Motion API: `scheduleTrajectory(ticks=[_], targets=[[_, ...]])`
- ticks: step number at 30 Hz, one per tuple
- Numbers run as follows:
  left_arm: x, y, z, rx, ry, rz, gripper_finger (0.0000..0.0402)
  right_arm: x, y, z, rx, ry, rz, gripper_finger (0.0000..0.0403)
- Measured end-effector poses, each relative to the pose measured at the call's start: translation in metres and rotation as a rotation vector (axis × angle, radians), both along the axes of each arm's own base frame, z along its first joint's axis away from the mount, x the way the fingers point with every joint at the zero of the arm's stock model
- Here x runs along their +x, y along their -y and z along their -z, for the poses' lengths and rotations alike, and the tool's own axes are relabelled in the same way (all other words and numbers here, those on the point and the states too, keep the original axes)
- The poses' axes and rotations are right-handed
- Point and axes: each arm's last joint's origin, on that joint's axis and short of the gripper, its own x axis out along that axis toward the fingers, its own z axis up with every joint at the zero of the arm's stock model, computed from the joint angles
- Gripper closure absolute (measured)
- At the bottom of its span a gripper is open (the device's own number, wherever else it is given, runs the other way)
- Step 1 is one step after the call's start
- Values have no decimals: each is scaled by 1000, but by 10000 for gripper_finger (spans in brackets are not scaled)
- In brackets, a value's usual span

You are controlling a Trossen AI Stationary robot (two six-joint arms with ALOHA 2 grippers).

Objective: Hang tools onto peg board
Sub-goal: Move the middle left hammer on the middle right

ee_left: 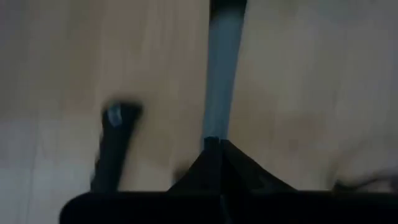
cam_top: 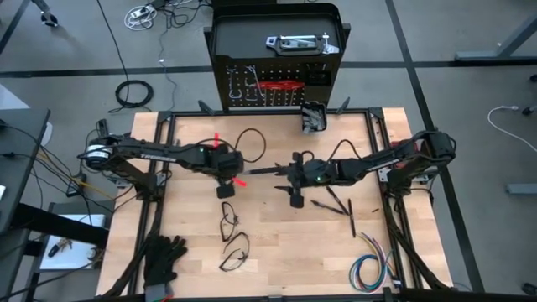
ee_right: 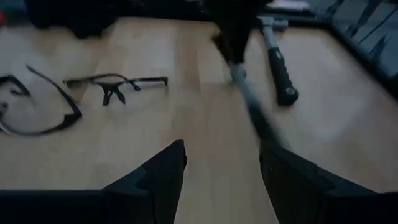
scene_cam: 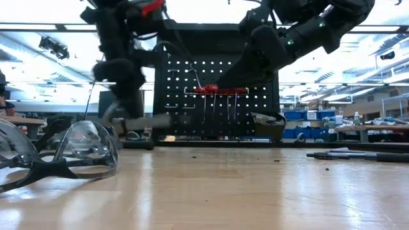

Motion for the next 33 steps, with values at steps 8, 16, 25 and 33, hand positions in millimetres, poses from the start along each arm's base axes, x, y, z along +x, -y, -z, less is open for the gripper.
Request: scheduleTrajectory(ticks=[8, 16, 25, 33], targets=[[16, -4, -6, -45, 159, 15, 399, 4, -18, -11, -157, -5, 27, 190], [17, 0, -8, -130, 192, -9, 401, 11, -10, -22, 2, -77, 12, 190], [7, 35, -47, 146, 549, 48, 401, 14, -1, -21, 76, -100, 50, 190], [-35, 49, -39, 205, 672, -60, 401, 46, -2, 1, 81, -243, 17, 190]])
